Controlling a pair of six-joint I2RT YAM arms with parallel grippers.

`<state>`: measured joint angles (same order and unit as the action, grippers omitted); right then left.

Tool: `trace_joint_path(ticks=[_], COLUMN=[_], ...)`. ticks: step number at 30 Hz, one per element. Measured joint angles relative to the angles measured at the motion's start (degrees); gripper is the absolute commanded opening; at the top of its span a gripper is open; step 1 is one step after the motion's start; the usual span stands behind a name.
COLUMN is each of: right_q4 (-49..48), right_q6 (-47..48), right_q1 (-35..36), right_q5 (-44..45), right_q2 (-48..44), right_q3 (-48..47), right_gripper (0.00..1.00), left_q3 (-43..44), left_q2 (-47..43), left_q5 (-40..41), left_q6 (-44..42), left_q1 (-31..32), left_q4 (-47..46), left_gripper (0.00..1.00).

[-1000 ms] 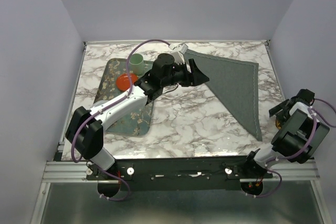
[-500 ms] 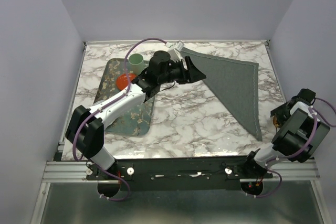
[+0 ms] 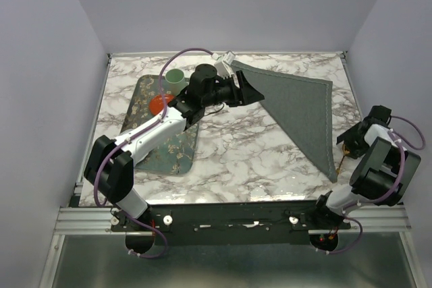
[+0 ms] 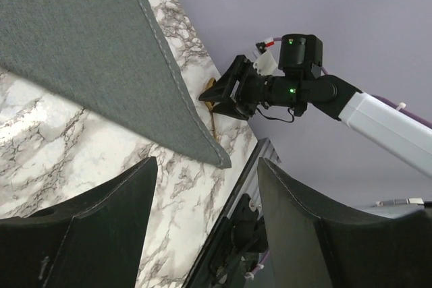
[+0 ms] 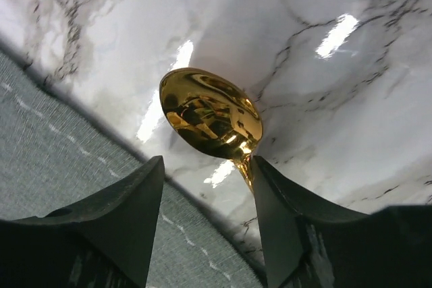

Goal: Fold the napkin, place the utensils inside, and roll it up
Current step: Grab a utensil with the right arm

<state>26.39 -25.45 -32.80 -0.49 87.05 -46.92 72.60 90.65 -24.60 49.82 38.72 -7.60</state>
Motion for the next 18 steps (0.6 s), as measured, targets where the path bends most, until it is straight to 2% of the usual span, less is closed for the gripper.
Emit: trace_joint_path(ticks=[10, 16, 18], right_q4=[3.1, 5.4, 6.3], right_q6=[1.1, 1.0, 0.9], right_q1=[3.6, 3.6, 3.6], right_q5=[2.7, 4.7, 5.7], right_q2=[-5.5, -4.1, -1.8], right_q3=[2.1, 2.1, 1.7], right_gripper=[0.63, 0.60, 0.58], left_q3=[-0.3, -0.4, -0.4], left_q2=[0.0, 0.0, -0.1], left_q5=[-1.9, -2.3, -2.5], left_q6=[1.7, 1.7, 1.7], left_q1=[-0.8, -1.2, -1.5], left_q4=[-1.3, -1.4, -1.3], left_gripper=[0.69, 0.72, 0.76])
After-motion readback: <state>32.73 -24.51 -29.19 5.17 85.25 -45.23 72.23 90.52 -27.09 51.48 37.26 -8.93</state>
